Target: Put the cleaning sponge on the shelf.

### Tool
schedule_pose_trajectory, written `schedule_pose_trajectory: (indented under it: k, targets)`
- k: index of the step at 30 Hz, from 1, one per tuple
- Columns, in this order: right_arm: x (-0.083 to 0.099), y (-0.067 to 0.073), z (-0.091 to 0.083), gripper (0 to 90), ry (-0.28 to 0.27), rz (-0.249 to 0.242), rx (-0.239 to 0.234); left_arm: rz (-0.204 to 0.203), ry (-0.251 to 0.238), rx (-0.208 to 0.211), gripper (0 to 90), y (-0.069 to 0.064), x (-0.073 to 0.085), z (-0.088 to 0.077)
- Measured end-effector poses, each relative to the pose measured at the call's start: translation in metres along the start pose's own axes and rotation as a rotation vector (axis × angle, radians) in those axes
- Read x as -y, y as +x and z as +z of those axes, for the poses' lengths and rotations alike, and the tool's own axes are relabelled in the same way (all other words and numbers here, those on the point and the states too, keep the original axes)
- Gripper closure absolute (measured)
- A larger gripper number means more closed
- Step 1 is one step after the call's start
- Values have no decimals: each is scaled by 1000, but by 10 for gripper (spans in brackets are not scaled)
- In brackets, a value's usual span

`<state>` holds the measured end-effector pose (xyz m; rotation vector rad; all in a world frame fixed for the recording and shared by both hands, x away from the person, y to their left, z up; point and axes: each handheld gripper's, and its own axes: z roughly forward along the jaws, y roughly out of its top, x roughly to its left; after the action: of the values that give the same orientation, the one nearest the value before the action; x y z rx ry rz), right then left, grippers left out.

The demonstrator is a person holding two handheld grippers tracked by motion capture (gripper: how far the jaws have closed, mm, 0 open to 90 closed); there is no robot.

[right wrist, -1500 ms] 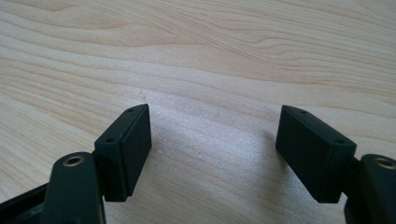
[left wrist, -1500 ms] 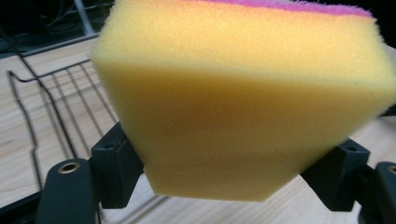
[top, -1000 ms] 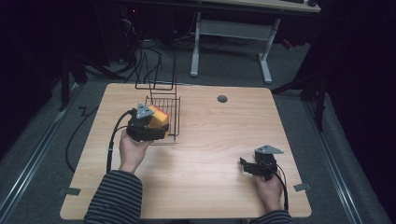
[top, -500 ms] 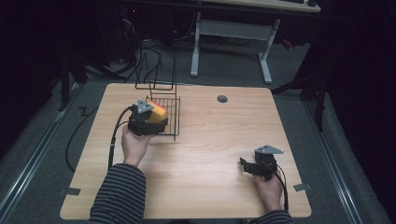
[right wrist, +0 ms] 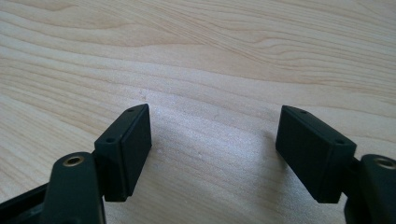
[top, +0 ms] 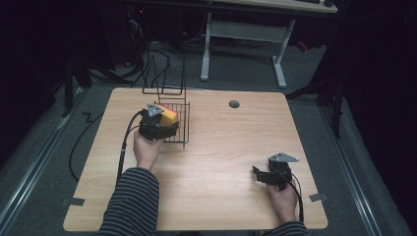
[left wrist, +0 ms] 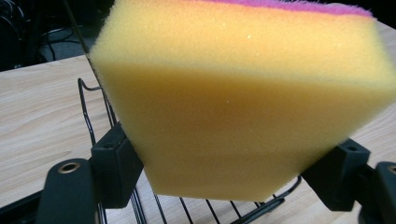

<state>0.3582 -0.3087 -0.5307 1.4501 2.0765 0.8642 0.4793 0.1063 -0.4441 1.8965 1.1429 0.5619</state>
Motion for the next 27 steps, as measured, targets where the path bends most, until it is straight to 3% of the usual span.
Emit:
schedule_pose_trajectory:
  k: [6,12,20,27]
  targets:
    - [0,0,0,270,-1,-3,0,15,15,-8,238,-2,-5,10]
    - [0,0,0,270,0,-2,0,-7,1,-12,238,-2,-6,17]
    - [0,0,0,269,0,-2,-1,-11,36,-51,238,1,-1,30]
    - [0,0,0,269,0,-2,-1,-3,50,-60,238,1,1,36]
